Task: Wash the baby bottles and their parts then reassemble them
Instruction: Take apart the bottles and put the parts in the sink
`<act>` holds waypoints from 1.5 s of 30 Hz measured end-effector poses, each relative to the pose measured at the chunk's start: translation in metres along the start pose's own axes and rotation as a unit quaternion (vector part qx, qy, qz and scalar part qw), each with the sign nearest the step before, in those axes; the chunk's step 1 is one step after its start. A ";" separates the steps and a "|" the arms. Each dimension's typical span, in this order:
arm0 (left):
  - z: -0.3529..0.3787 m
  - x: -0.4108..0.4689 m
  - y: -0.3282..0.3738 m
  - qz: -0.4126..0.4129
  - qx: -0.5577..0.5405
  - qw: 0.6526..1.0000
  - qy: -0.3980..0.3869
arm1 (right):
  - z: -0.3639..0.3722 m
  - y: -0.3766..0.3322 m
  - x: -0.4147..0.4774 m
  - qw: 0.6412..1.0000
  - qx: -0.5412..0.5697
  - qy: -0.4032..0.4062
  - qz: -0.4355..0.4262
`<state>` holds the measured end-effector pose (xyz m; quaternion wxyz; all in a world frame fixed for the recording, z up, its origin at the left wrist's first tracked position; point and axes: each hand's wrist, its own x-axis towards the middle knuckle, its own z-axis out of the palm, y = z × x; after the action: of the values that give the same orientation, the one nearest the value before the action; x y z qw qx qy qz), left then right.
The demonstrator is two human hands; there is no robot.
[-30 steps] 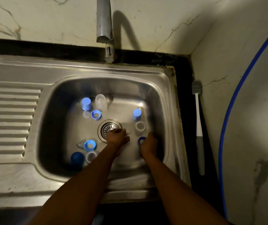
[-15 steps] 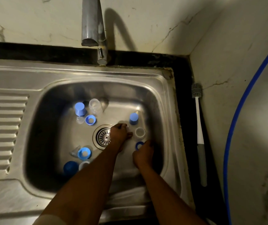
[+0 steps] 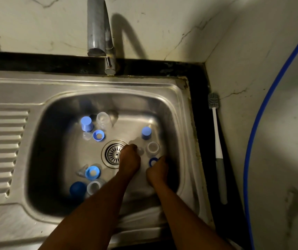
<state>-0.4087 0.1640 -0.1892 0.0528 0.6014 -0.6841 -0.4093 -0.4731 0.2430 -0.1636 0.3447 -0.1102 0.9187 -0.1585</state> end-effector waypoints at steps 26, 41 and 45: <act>-0.191 -0.040 -0.018 0.198 0.171 0.965 -0.031 | -0.032 -0.099 -0.106 0.968 -0.144 0.023 -0.206; -0.212 -0.008 -0.043 0.117 0.150 0.982 0.019 | 0.015 -0.181 -0.076 0.931 -0.193 -0.024 -0.307; -0.190 -0.005 -0.044 0.103 0.150 0.983 0.010 | 0.018 -0.184 -0.061 0.938 -0.174 -0.005 -0.299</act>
<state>-0.2659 0.0763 -0.0897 0.0108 0.5332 -0.7952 -0.2885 -0.3983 0.0876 -0.0724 0.2619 -0.4389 0.8546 -0.0918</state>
